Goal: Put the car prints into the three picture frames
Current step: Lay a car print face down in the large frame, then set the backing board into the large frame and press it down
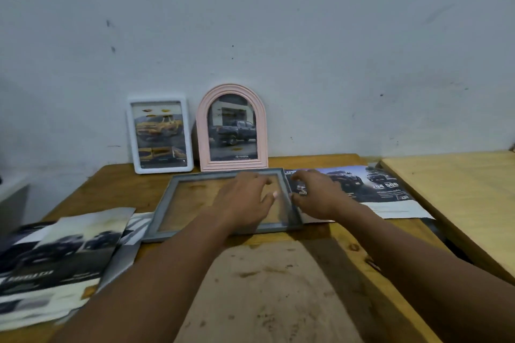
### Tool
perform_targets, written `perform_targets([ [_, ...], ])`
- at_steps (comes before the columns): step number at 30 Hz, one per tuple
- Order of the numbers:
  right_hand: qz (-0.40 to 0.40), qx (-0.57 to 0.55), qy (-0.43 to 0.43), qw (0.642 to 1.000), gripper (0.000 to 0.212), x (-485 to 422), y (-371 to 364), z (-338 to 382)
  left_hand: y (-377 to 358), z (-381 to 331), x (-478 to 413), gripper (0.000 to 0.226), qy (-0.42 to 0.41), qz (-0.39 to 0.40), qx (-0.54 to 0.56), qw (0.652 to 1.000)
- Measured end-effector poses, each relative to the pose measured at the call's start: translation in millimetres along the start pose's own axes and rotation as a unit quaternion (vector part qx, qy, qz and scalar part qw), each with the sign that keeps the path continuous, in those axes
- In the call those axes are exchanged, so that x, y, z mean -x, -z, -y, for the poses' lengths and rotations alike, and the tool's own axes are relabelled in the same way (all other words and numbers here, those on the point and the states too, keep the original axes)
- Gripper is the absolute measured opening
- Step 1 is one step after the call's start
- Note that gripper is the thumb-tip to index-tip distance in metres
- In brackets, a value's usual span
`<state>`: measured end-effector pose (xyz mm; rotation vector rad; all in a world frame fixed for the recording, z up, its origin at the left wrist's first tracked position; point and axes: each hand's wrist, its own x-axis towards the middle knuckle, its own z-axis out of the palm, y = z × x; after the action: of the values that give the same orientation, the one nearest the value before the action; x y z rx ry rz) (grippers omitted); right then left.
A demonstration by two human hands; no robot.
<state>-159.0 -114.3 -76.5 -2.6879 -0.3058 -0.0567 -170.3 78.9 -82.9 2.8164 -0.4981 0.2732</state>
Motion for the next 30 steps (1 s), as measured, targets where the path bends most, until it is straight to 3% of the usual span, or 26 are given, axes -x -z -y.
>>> perform_targets([
  [12, 0.047, -0.015, 0.16, 0.986, 0.052, -23.8, -46.5, 170.7, 82.2, 134.7, 122.9, 0.051, 0.177, -0.085, 0.011, 0.98],
  [17, 0.104, 0.013, 0.208, 0.972, 0.057, -18.7, -84.2, 223.8, 89.0, 167.3, 171.7, 0.052, 0.246, -0.078, 0.001, 0.966],
  [25, 0.148, 0.128, 0.231, 0.953, 0.08, -12.6, -144.4, 251.4, 42.5, 198.6, 222.9, 0.066, 0.284, -0.055, -0.067, 0.955],
  [30, 0.124, 0.074, 0.22, 0.965, 0.075, -11.1, -153.9, 256.1, 28.2, 206.1, 226.3, 0.065, 0.3, -0.086, -0.045, 0.949],
])
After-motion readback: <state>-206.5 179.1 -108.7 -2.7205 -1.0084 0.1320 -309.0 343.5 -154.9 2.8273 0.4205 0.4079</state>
